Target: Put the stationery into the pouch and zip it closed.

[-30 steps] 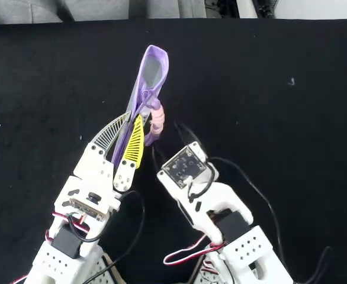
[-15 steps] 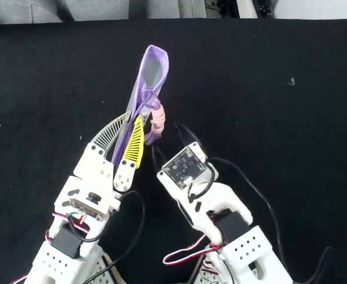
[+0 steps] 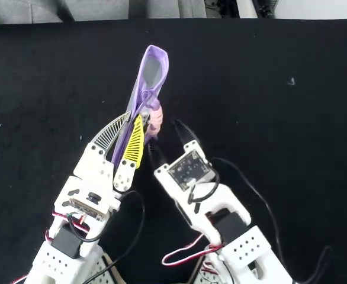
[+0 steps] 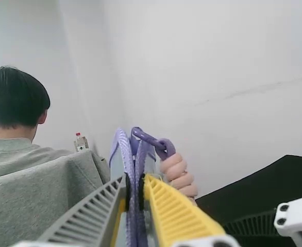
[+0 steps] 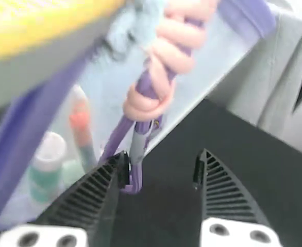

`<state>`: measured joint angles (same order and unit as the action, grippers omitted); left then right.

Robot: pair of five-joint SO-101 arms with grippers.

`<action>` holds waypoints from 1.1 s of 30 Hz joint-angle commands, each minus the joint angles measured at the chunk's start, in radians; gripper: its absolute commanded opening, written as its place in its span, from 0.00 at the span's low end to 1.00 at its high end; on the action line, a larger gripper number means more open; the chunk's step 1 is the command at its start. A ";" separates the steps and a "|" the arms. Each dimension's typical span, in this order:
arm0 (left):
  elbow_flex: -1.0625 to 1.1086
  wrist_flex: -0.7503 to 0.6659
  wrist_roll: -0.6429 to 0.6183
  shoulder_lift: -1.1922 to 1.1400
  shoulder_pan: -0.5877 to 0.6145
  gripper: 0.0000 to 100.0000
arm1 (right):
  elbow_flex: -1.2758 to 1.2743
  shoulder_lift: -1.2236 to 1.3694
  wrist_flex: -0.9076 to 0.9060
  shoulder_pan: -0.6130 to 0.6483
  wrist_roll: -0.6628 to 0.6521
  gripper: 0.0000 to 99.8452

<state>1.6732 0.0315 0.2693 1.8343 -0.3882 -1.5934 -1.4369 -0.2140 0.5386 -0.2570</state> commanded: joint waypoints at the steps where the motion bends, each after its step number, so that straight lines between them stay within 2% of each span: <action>1: 0.025 0.006 -0.009 -0.009 0.018 0.03 | 0.019 -0.010 0.041 0.051 0.012 0.21; 12: 0.025 0.006 -0.009 -0.009 0.021 0.03 | 0.025 0.035 0.101 0.054 0.014 0.21; 20: 0.025 0.008 -0.009 -0.009 0.021 0.03 | 0.188 0.291 0.147 0.012 0.110 0.21; 28: 0.025 0.012 -0.009 -0.009 0.051 0.03 | 0.303 0.545 0.258 0.005 0.112 0.21; 33: 0.025 0.012 -0.009 -0.009 0.061 0.03 | 0.358 0.618 0.258 0.003 0.112 0.12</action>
<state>1.6732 0.0361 0.2677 1.8343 -0.3345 -1.3234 -0.8615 0.0176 0.5508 -0.1527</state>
